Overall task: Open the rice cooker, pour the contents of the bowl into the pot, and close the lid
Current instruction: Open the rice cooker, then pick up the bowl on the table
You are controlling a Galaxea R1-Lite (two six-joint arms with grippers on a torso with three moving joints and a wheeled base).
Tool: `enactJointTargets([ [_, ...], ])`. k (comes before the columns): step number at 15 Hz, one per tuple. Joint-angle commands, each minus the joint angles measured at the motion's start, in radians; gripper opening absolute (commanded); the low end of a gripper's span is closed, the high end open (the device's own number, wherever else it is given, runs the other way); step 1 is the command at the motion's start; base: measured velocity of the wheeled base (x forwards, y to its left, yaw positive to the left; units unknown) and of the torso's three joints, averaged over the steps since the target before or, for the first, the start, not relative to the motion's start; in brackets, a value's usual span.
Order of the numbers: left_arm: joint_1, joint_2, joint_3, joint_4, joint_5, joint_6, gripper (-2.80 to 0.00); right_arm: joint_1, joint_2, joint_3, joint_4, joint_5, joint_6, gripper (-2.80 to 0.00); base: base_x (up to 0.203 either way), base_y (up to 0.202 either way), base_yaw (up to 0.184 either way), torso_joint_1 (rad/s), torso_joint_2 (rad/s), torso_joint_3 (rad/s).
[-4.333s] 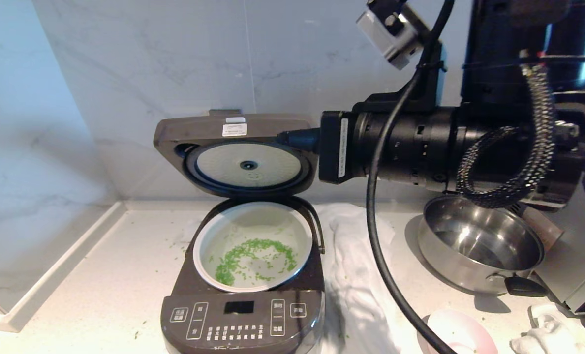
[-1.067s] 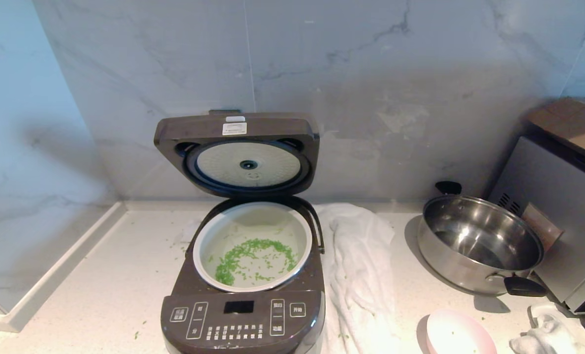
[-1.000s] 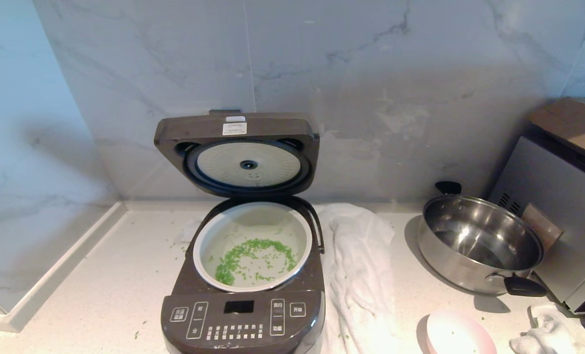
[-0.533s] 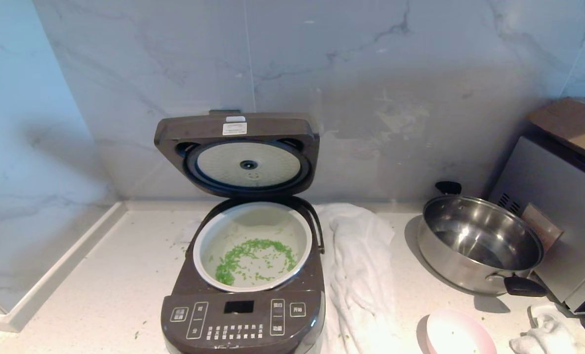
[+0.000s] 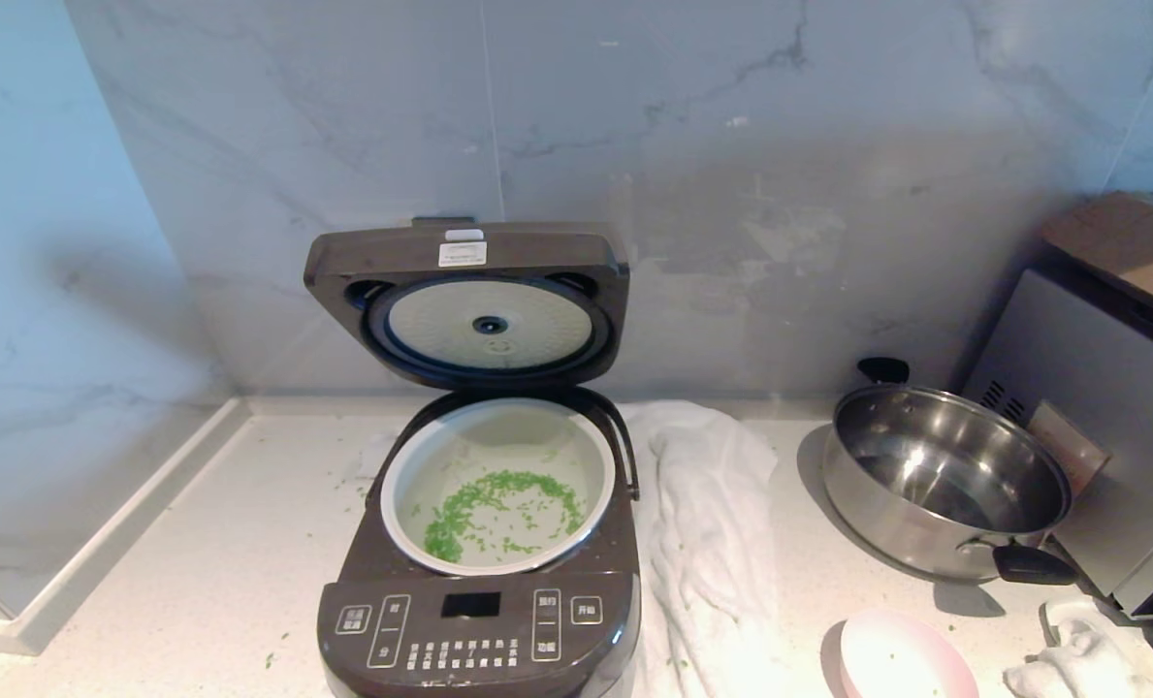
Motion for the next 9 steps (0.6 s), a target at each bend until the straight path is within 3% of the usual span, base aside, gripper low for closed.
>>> enactJointTargets([
  [1, 0.001, -0.001, 0.000, 0.000, 0.000, -0.002, -2.80, -0.002, 0.032, -0.012, 0.013, -0.005, 0.004, -2.80, 0.000, 0.000, 0.000, 0.000, 0.00, 0.000],
  [6, 0.001, -0.001, 0.000, 0.000, 0.000, -0.001, -2.80, -0.001, 0.529, -0.176, 0.039, -0.018, 0.173, -2.80, 0.000, 0.000, 0.000, 0.000, 0.00, 0.000],
  [9, 0.000, -0.001, 0.000, 0.000, 0.000, -0.001, -2.80, -0.001, 0.852, -0.420, 0.154, 0.039, 0.279, -2.80, 0.000, 0.000, 0.000, 0.000, 0.00, 0.000],
])
